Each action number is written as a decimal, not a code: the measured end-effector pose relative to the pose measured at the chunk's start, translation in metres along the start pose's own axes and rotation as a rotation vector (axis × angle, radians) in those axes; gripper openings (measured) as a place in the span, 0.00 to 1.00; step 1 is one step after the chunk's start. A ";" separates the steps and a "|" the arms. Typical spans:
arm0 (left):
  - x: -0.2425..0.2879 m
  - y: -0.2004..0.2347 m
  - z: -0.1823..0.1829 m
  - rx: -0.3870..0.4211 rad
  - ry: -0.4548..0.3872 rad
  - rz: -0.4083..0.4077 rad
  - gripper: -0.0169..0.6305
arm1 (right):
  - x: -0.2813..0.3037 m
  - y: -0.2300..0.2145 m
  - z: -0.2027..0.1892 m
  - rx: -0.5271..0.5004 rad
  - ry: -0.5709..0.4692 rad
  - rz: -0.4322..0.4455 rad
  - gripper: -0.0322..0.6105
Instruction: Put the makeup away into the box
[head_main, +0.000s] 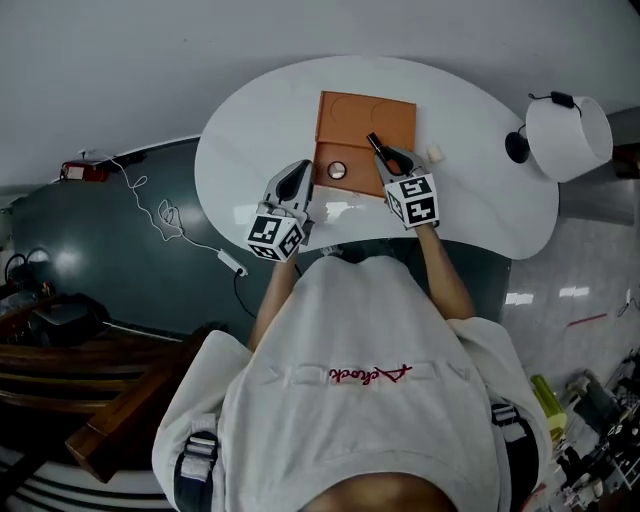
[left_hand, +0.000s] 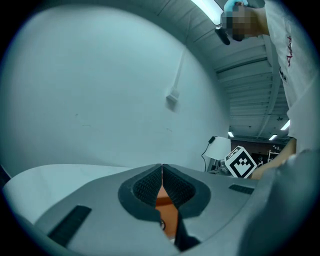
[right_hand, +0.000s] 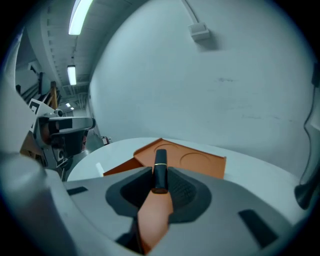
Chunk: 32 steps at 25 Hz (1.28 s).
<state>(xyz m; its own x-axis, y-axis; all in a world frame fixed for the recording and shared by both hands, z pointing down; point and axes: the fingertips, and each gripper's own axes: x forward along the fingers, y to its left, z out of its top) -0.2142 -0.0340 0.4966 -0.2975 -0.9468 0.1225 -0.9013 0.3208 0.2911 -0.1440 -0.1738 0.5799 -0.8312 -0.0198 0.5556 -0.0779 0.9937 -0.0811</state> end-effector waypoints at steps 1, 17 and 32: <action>-0.007 0.006 0.000 -0.004 -0.003 0.021 0.05 | 0.005 0.008 0.000 -0.013 0.007 0.020 0.21; -0.037 0.041 -0.011 -0.061 -0.011 0.134 0.05 | 0.048 0.065 -0.069 -0.735 0.359 0.331 0.21; -0.034 0.049 -0.015 -0.076 0.001 0.143 0.05 | 0.064 0.056 -0.104 -0.727 0.541 0.363 0.22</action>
<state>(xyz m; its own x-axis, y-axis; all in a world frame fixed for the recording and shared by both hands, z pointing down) -0.2433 0.0142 0.5207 -0.4205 -0.8914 0.1690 -0.8234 0.4531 0.3416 -0.1447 -0.1076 0.6969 -0.3584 0.1739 0.9172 0.6421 0.7591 0.1070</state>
